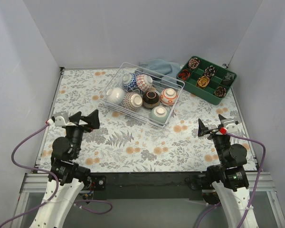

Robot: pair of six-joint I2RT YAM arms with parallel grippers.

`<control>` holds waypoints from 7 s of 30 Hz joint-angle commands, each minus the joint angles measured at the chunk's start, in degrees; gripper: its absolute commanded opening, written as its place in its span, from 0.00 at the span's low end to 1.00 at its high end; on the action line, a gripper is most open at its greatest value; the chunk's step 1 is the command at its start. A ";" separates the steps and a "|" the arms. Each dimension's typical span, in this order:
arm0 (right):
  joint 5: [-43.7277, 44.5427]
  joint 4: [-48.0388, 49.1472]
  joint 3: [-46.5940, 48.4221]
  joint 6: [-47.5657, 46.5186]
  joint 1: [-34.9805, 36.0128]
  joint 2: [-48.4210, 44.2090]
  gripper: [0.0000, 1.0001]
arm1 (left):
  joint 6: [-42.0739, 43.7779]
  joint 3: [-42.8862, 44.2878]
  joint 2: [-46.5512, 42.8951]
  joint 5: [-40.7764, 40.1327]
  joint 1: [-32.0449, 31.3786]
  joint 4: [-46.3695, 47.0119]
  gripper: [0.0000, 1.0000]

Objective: Unload the bowls from the dish rack

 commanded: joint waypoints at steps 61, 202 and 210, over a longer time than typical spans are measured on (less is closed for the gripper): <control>0.43 1.53 1.13 1.05 2.61 -9.08 0.99 | -24.33 78.78 110.94 -11.22 -13.79 -12.58 0.98; -33.66 -6.38 73.01 -5.98 2.78 100.76 0.95 | 6.07 20.78 38.18 -18.24 -16.16 -7.50 0.98; -41.92 -9.54 90.42 -6.77 2.78 120.53 0.88 | 6.60 16.47 36.94 -19.39 -16.08 -5.46 0.98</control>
